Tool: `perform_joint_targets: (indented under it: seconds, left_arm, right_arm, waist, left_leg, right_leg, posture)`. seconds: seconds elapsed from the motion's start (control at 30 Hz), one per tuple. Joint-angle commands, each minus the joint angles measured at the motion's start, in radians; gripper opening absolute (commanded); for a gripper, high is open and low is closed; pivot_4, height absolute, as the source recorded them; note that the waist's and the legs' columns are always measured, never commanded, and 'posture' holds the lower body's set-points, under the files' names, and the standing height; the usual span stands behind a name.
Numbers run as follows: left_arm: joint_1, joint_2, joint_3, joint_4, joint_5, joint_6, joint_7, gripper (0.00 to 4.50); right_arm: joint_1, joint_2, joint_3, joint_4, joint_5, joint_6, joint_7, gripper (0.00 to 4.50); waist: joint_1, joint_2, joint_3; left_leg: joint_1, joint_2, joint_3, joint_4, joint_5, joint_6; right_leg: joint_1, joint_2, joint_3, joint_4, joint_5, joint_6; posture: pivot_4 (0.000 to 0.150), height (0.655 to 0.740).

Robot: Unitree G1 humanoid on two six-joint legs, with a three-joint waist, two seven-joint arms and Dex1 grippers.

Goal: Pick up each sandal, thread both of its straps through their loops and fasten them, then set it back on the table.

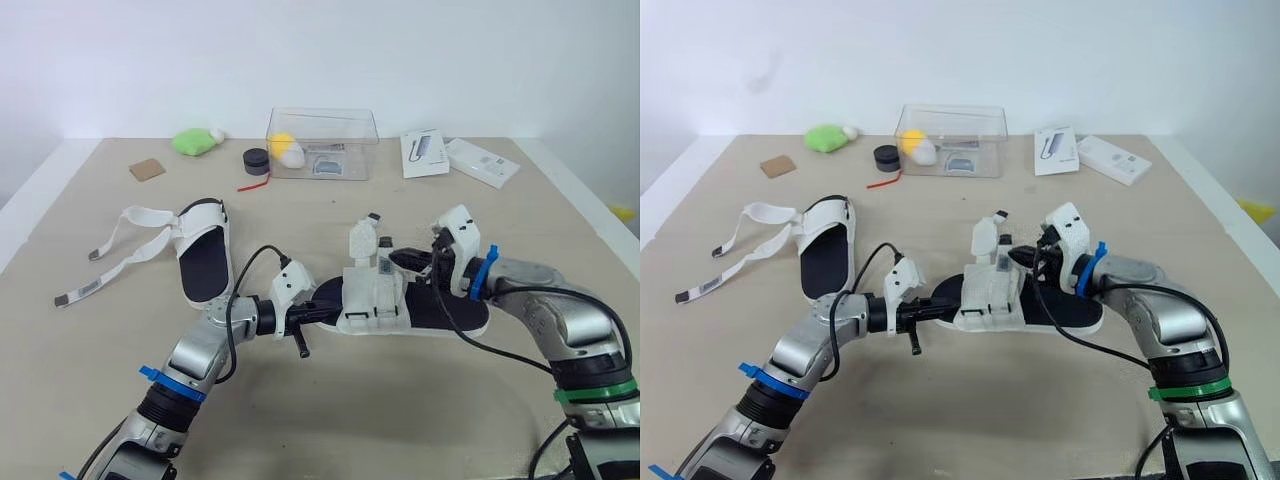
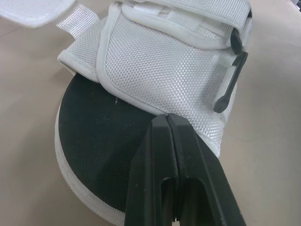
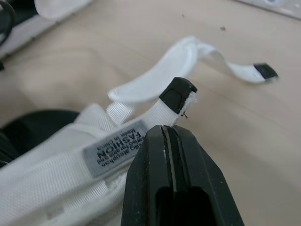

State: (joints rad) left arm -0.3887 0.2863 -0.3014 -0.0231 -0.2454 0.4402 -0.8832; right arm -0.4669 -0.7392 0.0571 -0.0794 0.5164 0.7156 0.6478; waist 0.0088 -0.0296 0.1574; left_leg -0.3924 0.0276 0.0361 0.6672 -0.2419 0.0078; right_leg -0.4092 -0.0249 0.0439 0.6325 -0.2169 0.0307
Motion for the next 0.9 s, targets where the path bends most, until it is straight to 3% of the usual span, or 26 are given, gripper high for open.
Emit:
perform_joint_targets:
  seconds: [0.03,0.27,0.43,0.5,0.53,0.57,0.63,0.73,0.9]
  left_arm:
    - [0.019,0.004,-0.034,0.046,0.020,0.026,0.000,0.00]
    - [0.017,0.004,-0.034,0.051,0.020,0.023,-0.002,0.00]
    - [0.016,0.004,-0.032,0.052,0.020,0.023,-0.001,0.00]
    - [0.015,0.005,-0.032,0.053,0.020,0.024,-0.002,0.00]
    - [0.014,0.005,-0.031,0.054,0.020,0.023,-0.003,0.00]
    - [0.013,0.006,-0.030,0.055,0.020,0.024,-0.004,0.00]
    - [0.013,0.006,-0.030,0.055,0.020,0.024,-0.004,0.00]
    - [0.008,0.005,-0.031,0.059,0.022,0.023,-0.006,0.00]
    - [0.004,0.006,-0.026,0.065,0.023,0.020,-0.009,0.00]
  right_arm:
    - [0.011,-0.017,-0.002,0.015,-0.075,0.014,-0.026,0.03]
    - [-0.064,0.012,-0.022,0.101,-0.142,0.012,-0.042,0.03]
    - [-0.189,0.083,-0.107,0.224,-0.097,0.096,-0.088,1.84]
    - [-0.264,0.141,-0.190,0.290,-0.040,0.185,-0.136,2.95]
    - [-0.294,0.165,-0.224,0.316,-0.017,0.224,-0.154,3.27]
    - [-0.330,0.190,-0.265,0.349,0.008,0.268,-0.178,3.95]
    - [-0.403,0.239,-0.351,0.425,0.064,0.353,-0.224,4.45]
    - [-0.555,0.316,-0.524,0.631,0.146,0.525,-0.350,4.45]
    - [-0.648,0.379,-0.626,0.769,0.153,0.558,-0.472,4.45]
  waist:
    - [0.000,0.000,0.000]
    - [-0.001,0.000,0.000]
    - [-0.002,0.000,0.000]
    - [-0.002,0.000,0.000]
    - [-0.003,0.000,0.000]
    - [-0.002,0.001,0.000]
    - [-0.003,0.001,0.000]
    - [-0.004,0.002,0.001]
    - [-0.003,0.002,0.000]
  left_leg:
    - [0.000,0.000,0.000,0.000,0.000,0.000]
    - [-0.001,0.000,0.001,0.000,0.000,0.001]
    - [-0.001,0.000,0.001,0.000,0.000,0.001]
    - [-0.001,0.000,0.002,0.000,0.000,0.001]
    - [-0.001,0.000,0.002,0.000,0.000,0.001]
    - [-0.001,0.000,0.002,0.000,0.000,0.001]
    - [-0.001,0.000,0.002,0.000,-0.001,0.001]
    - [-0.001,0.000,0.002,0.000,-0.001,0.001]
    - [-0.002,-0.001,0.002,-0.001,-0.001,0.001]
  right_leg:
    - [0.000,0.000,0.000,0.000,0.000,0.000]
    - [-0.001,0.000,0.002,-0.001,0.000,0.000]
    - [-0.001,0.000,0.002,-0.001,0.001,0.001]
    - [-0.001,0.000,0.002,-0.001,0.001,0.001]
    - [-0.001,0.000,0.002,-0.001,0.001,0.001]
    - [-0.001,0.000,0.003,-0.001,0.001,0.001]
    - [-0.001,0.000,0.003,-0.001,0.001,0.001]
    - [-0.002,0.000,0.003,-0.001,0.002,0.001]
    - [-0.002,0.000,0.003,-0.002,0.002,0.001]
  posture:
    - [0.150,0.7400]
    - [0.150,0.7400]
    - [0.150,0.7400]
    - [0.150,0.7400]
    - [0.150,0.7400]
    - [0.150,0.7400]
    - [0.150,0.7400]
    - [0.150,0.7400]
    - [0.150,0.7400]
